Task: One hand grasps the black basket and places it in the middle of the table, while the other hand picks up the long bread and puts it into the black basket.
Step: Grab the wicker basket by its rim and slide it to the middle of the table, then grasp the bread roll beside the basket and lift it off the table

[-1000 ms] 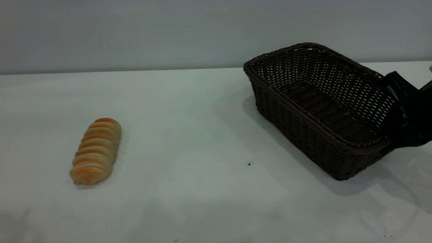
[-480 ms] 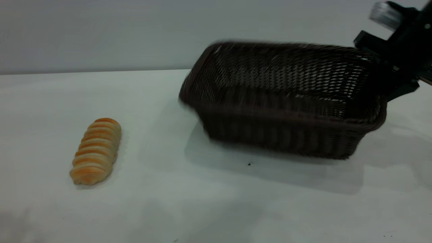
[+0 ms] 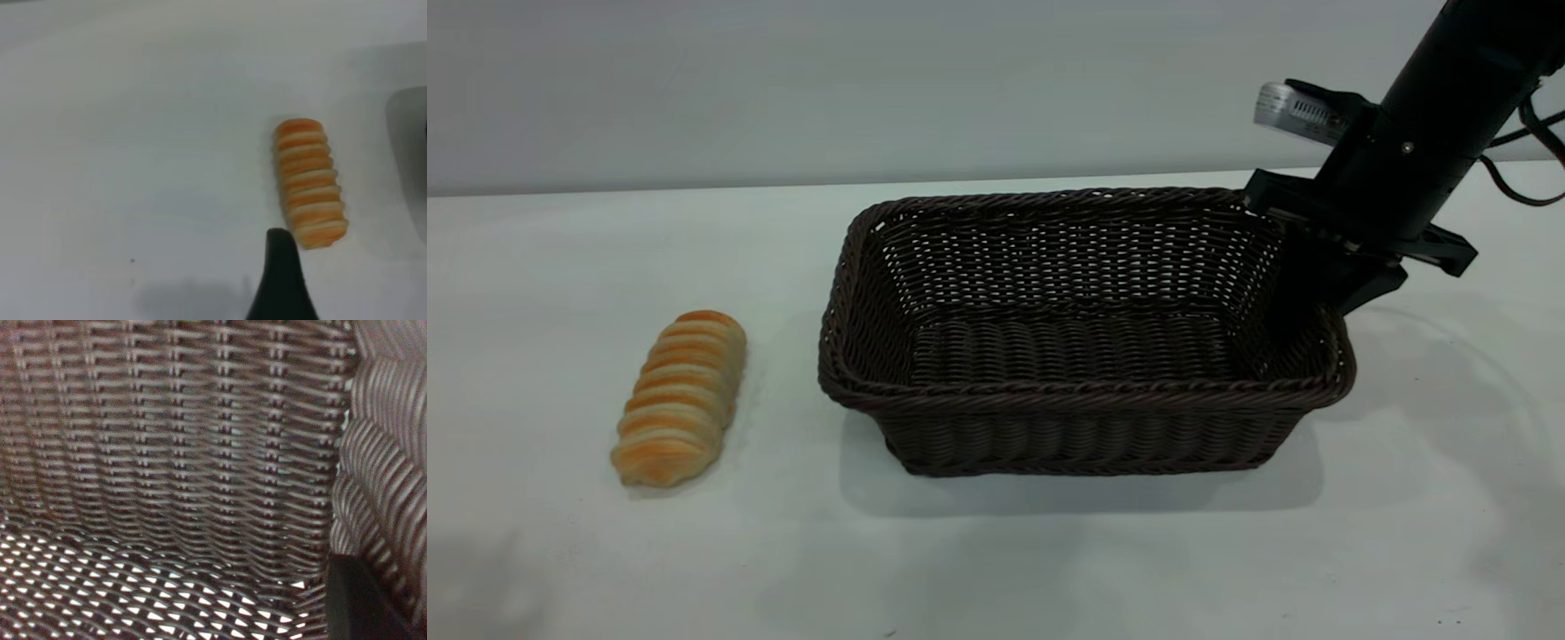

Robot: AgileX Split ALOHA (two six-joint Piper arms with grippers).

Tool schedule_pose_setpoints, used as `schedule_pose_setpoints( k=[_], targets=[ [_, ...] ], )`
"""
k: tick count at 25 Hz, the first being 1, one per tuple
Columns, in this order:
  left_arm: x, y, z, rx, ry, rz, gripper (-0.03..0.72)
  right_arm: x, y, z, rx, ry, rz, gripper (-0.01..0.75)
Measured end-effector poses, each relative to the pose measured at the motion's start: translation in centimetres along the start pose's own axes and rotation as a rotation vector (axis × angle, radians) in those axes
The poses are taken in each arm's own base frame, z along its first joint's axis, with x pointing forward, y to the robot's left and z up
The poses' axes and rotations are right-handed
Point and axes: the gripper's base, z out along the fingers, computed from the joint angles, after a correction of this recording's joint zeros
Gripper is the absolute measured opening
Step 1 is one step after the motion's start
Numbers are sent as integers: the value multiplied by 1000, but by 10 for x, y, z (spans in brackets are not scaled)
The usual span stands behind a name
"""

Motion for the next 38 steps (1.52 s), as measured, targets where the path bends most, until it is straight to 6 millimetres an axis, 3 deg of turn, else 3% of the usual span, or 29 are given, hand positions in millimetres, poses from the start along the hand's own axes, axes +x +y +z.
schedule_pose_setpoints(
  k=[3,7,11,15,18,21,26,29,32,34,36,38],
  targets=[
    [-3,0,22,16,40,-26,592,-3,3,-1,4,-16,-33,126],
    [-2,3,63,17,122,-43,592,-10,8,-15,21,-31,-93,302],
    [7,6,113,17,251,-54,592,-13,25,-60,42,-63,-181,495],
    [13,8,162,21,360,-58,592,-5,47,-123,86,-164,-271,553],
    [16,0,200,37,428,-37,592,16,69,-184,96,-244,-332,549],
    [20,-11,233,57,483,-7,592,50,90,-237,87,-282,-384,530],
    [29,-31,278,82,532,34,592,104,113,-304,86,-407,-452,491],
    [39,-38,301,89,560,50,592,139,120,-330,88,-487,-475,477],
    [49,-40,314,87,583,49,568,172,117,-331,91,-491,-477,473],
    [51,-40,316,86,585,49,500,197,110,-321,92,-466,-469,473],
    [52,-40,317,86,587,49,371,223,101,-307,104,-434,-460,473],
    [52,-40,317,86,587,49,187,248,86,-286,134,-380,-447,473]
  ],
)
